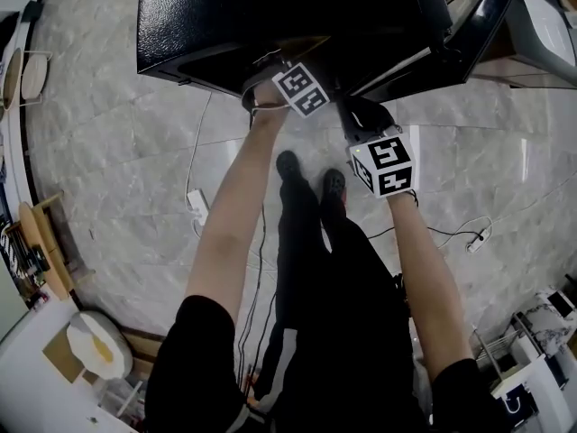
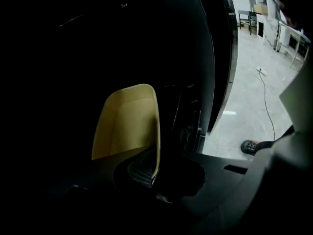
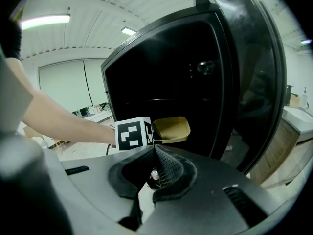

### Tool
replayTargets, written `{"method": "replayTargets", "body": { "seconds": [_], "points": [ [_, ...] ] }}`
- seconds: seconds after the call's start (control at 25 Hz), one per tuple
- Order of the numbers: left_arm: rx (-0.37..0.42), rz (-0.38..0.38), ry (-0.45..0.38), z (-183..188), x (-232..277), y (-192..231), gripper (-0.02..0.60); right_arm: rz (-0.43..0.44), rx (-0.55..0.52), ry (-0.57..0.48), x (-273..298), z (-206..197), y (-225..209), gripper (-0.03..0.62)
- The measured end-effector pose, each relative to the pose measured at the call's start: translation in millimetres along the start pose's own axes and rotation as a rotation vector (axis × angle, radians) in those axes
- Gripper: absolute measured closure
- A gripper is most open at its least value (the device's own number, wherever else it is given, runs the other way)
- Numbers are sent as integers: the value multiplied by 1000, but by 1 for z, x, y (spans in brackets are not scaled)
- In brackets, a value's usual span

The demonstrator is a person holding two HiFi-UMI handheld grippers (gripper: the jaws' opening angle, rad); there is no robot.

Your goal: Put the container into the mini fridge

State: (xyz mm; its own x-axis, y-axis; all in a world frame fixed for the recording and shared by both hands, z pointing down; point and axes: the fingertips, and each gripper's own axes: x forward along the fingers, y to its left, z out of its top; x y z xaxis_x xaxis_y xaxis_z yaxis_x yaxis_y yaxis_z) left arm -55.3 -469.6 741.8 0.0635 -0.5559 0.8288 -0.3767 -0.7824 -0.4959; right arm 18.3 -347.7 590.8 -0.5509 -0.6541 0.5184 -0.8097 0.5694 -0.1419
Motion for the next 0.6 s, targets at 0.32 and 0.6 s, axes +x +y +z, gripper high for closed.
{"method": "replayTargets", "body": {
  "seconds": [0.32, 0.6],
  "points": [
    [10, 19, 5, 1, 4, 1, 528, -9, 15, -6, -5, 0, -4, 576],
    [14, 44, -2, 5, -3, 5, 403, -7, 6, -8, -9, 3, -3, 576]
  ]
}}
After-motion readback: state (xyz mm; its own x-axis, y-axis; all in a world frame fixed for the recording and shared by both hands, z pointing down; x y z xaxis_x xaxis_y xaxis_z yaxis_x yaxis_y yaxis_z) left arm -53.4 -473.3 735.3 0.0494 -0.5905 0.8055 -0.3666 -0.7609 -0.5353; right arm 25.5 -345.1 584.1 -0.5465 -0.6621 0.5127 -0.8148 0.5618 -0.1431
